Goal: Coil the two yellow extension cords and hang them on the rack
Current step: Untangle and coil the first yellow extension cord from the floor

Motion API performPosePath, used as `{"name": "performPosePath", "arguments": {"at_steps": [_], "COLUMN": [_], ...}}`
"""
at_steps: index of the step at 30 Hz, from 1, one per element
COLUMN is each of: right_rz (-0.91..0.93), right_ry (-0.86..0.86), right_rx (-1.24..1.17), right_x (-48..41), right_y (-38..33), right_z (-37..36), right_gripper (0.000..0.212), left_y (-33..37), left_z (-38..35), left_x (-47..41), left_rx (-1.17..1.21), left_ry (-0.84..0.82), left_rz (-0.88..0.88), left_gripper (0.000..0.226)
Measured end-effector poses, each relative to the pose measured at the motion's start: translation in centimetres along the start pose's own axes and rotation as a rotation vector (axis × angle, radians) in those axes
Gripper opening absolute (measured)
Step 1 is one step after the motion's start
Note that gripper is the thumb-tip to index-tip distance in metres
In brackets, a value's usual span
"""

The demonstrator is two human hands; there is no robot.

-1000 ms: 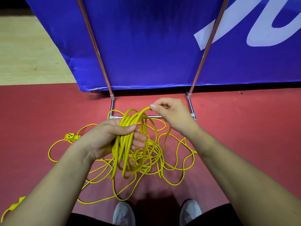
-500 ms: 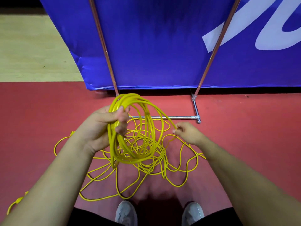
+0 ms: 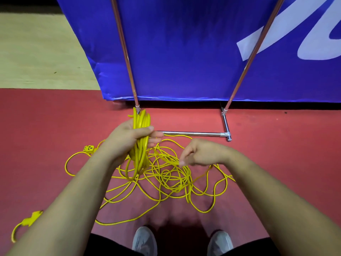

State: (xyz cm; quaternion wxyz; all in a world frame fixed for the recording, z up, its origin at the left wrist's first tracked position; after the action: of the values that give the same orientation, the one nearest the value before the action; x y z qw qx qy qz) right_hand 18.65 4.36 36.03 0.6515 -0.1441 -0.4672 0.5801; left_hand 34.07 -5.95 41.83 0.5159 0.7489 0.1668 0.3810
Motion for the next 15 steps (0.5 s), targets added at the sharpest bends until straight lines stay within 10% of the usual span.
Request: {"name": "performPosePath", "arguments": {"at_steps": [3,15], "right_rz": [0.134,0.058], "right_ry": [-0.121,0.37], "right_rx": [-0.237,-0.586], "right_x": [1.5,1.7], "right_y": [-4.5,5.2], "right_z": [0.5,3.7], "right_gripper": [0.011,0.018], "left_y": [-0.9,1.0], "left_z": [-1.6,-2.1], "left_x": [0.5,2.0], "left_rx": [-0.148,0.167], "left_ry": [-0.154,-0.322], "left_rz": [0.052,0.048], "left_gripper": [0.014,0.03]}}
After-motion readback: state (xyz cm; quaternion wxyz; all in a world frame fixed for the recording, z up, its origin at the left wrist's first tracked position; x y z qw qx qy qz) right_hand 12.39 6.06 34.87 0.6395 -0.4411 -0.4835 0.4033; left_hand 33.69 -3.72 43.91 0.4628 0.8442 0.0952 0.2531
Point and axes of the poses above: each hand's wrist, its own x-axis away from the middle knuckle, its own z-axis out of the back of the hand, y = z × x, the point moved 6 cm from there along -x, towards the middle knuckle, and after that the axes turned 4 degrees about x, right-handed, at the moved point
